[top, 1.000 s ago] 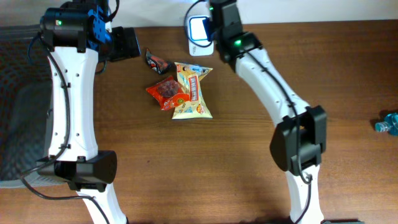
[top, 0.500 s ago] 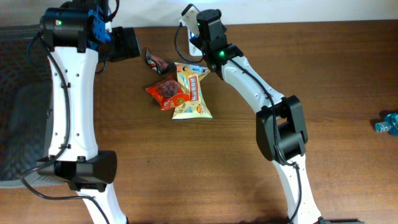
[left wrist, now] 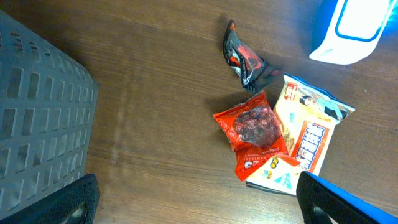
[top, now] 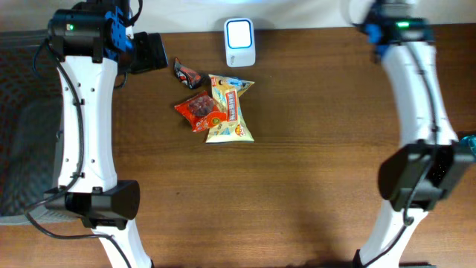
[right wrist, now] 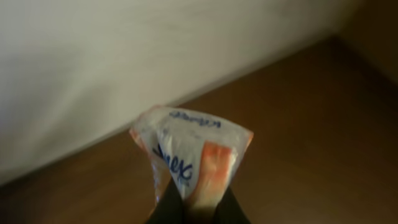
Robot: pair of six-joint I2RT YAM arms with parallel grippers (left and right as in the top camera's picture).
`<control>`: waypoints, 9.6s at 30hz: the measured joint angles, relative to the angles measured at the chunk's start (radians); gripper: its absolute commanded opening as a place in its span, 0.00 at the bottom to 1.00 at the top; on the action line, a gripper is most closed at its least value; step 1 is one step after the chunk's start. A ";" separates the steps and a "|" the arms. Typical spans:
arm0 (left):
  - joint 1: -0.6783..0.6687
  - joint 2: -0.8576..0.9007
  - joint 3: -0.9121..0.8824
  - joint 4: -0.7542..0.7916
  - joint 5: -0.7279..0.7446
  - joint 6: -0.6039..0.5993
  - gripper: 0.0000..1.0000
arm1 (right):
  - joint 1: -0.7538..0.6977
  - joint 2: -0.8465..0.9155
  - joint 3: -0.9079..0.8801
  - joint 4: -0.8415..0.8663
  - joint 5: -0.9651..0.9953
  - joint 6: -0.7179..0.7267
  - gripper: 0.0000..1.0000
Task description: Scan the item barcode
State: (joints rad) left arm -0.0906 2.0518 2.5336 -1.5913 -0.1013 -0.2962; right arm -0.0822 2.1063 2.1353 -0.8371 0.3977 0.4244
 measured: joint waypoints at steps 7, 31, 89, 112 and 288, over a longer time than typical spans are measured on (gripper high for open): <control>0.000 0.000 0.000 0.001 0.000 0.000 0.99 | -0.369 0.027 -0.082 -0.204 -0.002 0.209 0.04; -0.002 0.000 0.000 0.000 0.000 0.000 0.99 | -0.478 -0.119 -0.359 0.042 -0.489 -0.018 0.89; -0.002 0.000 0.000 0.001 0.000 0.000 0.99 | 0.586 0.043 -0.522 0.269 -0.661 -0.069 0.16; -0.002 0.000 0.000 0.009 0.000 0.000 0.99 | 0.560 -0.021 -0.590 0.213 -0.524 0.098 0.10; -0.237 0.063 -0.267 0.203 -0.715 -0.027 0.00 | 0.064 -0.099 -0.526 -0.185 -0.706 -0.267 0.98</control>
State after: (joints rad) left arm -0.3275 2.1143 2.2669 -1.3880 -0.8165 -0.3233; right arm -0.0181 2.0075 1.6093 -1.0218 -0.3084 0.1577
